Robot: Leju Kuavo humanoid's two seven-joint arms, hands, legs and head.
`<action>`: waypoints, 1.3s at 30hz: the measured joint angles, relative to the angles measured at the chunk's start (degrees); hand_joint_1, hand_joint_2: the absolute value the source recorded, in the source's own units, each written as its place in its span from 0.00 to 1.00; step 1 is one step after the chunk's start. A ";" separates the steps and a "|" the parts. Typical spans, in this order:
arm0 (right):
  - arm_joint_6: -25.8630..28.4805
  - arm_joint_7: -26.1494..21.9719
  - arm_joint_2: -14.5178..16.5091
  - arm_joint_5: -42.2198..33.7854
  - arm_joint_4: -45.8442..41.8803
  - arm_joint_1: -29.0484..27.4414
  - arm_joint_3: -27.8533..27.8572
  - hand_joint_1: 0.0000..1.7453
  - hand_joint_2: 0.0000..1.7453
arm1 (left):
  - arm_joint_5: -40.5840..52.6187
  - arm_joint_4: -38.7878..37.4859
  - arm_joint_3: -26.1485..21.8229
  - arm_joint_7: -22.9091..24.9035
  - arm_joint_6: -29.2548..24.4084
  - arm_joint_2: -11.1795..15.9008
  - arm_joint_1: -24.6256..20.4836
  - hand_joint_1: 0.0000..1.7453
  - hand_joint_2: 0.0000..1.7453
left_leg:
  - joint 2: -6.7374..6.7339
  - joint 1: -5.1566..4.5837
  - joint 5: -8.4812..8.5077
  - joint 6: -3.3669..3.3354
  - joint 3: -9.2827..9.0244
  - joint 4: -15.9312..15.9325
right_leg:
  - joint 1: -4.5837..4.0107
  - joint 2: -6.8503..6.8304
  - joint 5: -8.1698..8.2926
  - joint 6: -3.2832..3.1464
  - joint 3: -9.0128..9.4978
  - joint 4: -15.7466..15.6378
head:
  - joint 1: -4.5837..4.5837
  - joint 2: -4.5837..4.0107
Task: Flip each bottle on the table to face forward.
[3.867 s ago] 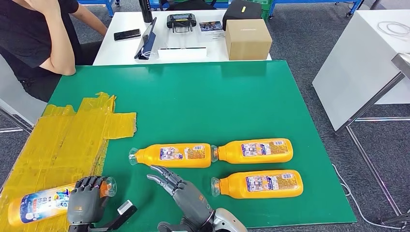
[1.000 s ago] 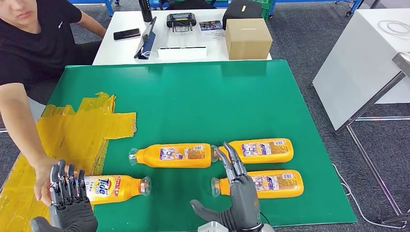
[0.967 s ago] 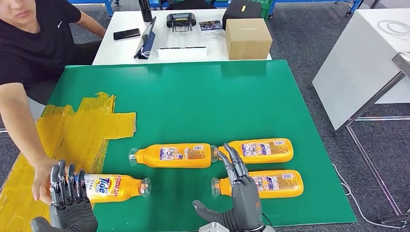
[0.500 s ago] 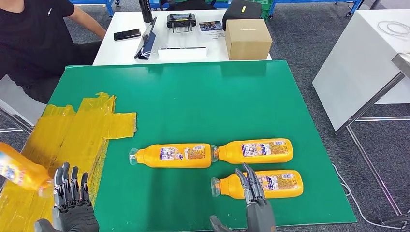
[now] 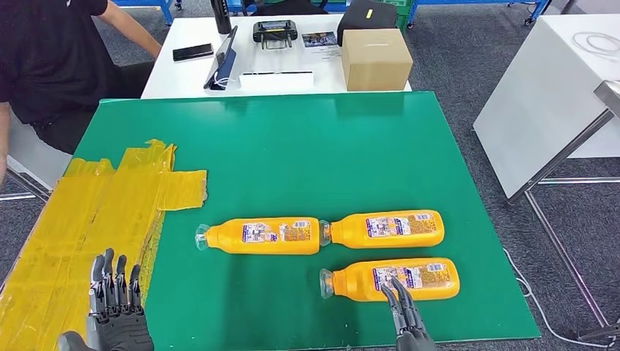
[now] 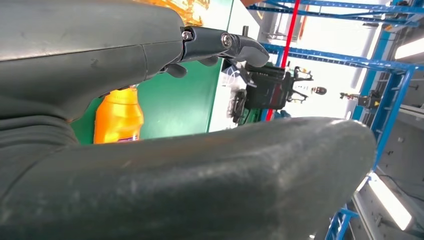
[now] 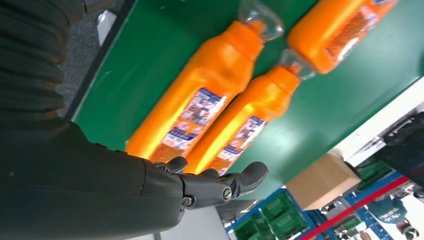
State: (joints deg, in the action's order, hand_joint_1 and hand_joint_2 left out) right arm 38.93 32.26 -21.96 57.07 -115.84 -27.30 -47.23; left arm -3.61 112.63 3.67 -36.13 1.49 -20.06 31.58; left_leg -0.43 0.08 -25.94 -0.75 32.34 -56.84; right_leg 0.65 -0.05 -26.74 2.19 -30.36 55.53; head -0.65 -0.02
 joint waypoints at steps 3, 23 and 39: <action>-2.87 -5.70 1.10 0.26 -0.03 -3.84 4.51 0.00 1.00 | 0.00 -0.28 0.01 0.17 0.72 0.00 -0.01 0.00 0.00 | 0.01 0.01 0.00 0.00 0.00 0.00 | 0.00 -0.01 0.00 0.00 0.02 0.00 | 0.01 0.00; -31.60 -49.32 39.57 2.89 -1.63 -13.77 63.83 0.00 1.00 | -0.02 -1.88 -0.07 1.34 5.17 -0.13 -0.42 0.00 0.00 | 0.02 -0.12 -0.06 -0.01 -0.07 0.02 | 0.13 -0.02 -0.06 -0.03 0.13 0.00 | 0.00 0.00; -39.77 -53.53 41.58 6.70 -0.52 -10.12 70.86 0.00 1.00 | 0.11 -4.37 -0.34 2.12 9.20 -0.13 -2.56 0.00 0.00 | 0.02 -0.08 -0.05 -0.01 -0.12 0.02 | 0.10 -0.02 -0.06 -0.03 0.17 0.01 | 0.00 0.00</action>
State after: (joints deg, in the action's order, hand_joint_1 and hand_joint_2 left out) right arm -0.84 -21.27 19.63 63.77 -116.36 -37.42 23.63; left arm -3.50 108.26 3.33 -34.01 10.69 -20.20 29.02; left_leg -0.41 0.00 -26.00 -0.76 32.21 -56.82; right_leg 0.75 -0.07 -26.80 2.16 -30.19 55.53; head -0.64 -0.02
